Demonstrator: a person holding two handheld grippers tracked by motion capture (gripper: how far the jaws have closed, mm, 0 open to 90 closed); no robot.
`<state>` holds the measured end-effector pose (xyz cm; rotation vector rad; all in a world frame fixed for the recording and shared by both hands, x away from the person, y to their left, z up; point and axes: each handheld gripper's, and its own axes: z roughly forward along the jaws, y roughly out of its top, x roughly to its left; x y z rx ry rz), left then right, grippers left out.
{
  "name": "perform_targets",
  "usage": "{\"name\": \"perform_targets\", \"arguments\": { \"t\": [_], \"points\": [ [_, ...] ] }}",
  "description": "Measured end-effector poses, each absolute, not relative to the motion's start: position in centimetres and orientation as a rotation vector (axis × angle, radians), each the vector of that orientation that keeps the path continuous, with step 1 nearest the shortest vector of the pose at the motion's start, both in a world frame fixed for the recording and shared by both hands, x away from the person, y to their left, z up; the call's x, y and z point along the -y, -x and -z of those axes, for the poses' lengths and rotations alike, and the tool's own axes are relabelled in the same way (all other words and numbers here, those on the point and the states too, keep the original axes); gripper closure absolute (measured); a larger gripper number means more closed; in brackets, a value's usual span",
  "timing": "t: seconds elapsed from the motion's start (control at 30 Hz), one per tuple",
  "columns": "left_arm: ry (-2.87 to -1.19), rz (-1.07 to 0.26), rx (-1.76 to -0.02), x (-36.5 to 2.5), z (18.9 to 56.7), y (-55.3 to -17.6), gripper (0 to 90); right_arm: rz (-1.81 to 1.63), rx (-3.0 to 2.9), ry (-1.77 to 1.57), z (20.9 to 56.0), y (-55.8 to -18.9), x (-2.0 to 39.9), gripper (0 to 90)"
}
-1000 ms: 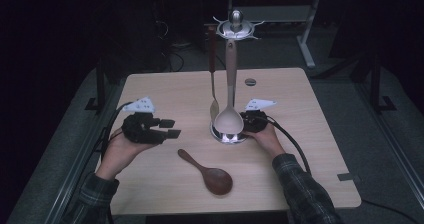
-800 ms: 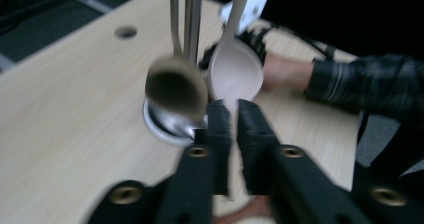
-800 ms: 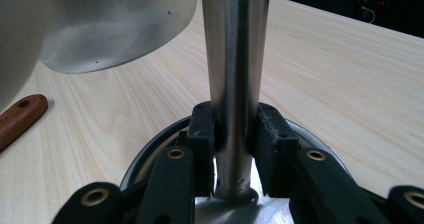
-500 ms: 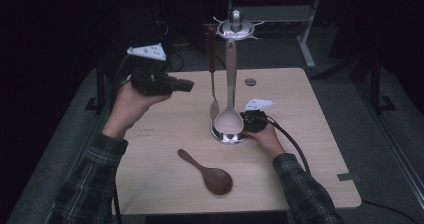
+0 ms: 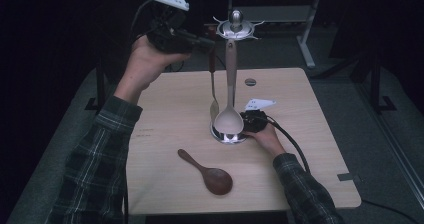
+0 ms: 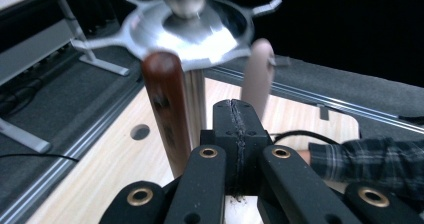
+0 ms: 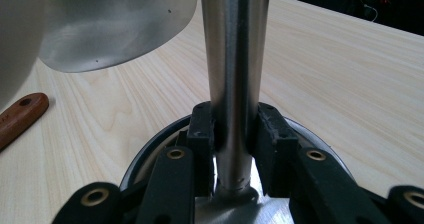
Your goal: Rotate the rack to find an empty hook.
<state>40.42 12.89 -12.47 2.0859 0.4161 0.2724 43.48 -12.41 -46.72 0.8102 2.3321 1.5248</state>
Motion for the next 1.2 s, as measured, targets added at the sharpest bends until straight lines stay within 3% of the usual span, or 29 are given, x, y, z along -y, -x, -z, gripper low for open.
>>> {"name": "perform_targets", "arguments": {
  "t": [0.7,1.2],
  "points": [
    [-2.072,-0.315,-0.494,-12.4,12.3,-43.6,89.9,-1.507,-2.331,-0.808,46.7,-43.4,12.3,71.5],
    [-2.051,-0.29,-0.417,-11.9,10.5,-39.0,89.9,-1.505,-2.33,-0.814,46.7,-43.3,12.3,71.5]
  ]
}}
